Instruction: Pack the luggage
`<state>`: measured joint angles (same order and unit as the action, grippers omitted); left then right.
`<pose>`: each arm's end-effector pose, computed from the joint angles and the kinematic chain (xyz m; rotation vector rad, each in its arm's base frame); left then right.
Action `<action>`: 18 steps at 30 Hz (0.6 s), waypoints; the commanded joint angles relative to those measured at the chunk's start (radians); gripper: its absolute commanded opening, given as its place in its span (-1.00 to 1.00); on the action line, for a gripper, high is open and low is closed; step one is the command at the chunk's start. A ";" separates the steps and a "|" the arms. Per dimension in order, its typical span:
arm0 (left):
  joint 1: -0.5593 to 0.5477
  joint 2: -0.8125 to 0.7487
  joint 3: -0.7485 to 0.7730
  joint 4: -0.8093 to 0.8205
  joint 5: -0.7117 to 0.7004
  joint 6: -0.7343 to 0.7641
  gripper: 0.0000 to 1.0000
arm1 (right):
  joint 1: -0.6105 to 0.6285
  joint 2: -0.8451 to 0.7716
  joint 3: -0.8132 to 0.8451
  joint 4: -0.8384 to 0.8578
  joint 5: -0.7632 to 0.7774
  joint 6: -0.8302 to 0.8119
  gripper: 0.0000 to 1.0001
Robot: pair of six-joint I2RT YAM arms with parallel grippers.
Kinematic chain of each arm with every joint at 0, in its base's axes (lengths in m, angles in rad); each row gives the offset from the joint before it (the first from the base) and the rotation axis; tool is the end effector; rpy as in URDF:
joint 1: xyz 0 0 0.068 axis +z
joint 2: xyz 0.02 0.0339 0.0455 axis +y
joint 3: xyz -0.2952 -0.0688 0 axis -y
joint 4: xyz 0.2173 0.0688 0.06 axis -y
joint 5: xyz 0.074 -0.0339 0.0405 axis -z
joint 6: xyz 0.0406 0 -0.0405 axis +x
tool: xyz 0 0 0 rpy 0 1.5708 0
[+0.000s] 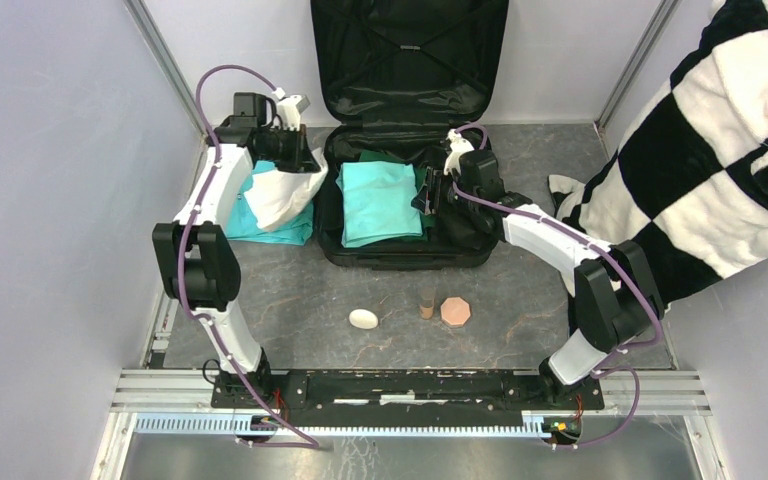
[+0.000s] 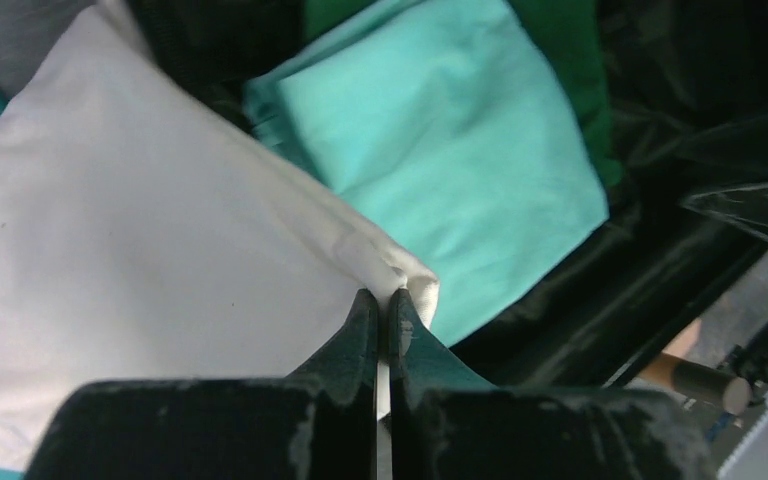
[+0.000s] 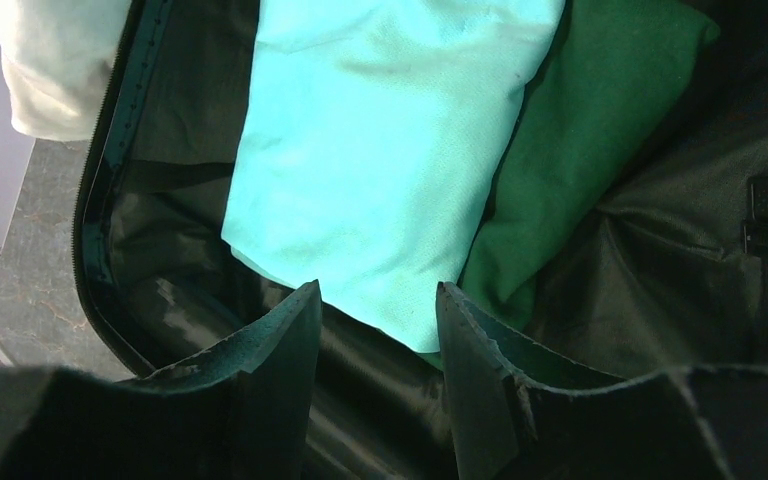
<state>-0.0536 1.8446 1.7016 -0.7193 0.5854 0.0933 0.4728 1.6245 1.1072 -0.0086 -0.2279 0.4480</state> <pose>0.3919 -0.0435 0.3442 0.4319 2.3148 -0.6879 0.3097 0.1687 0.2960 -0.1705 2.1758 0.7804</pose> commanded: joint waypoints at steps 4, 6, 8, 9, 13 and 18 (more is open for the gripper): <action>-0.153 0.020 0.118 0.004 0.183 -0.119 -0.96 | -0.009 -0.053 0.001 0.011 0.010 0.015 0.05; -0.199 0.030 0.133 0.023 0.183 -0.132 -0.96 | -0.017 -0.058 -0.002 0.011 0.010 0.019 0.06; -0.240 0.048 0.156 0.049 0.178 -0.148 -0.96 | -0.035 -0.061 -0.010 0.010 0.002 0.025 0.05; -0.261 0.061 0.168 0.061 0.172 -0.156 -0.96 | -0.043 -0.064 -0.016 0.011 -0.007 0.030 0.06; -0.329 0.145 0.219 0.119 0.153 -0.206 -0.96 | -0.087 -0.080 -0.049 0.011 -0.032 0.041 0.06; -0.395 0.267 0.270 0.191 0.145 -0.300 -0.96 | -0.145 -0.108 -0.092 0.011 -0.054 0.037 0.12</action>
<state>-0.4015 2.0392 1.9106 -0.6453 0.6659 -0.0715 0.3637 1.5692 1.0435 -0.0170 -0.2543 0.4755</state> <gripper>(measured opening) 0.047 0.551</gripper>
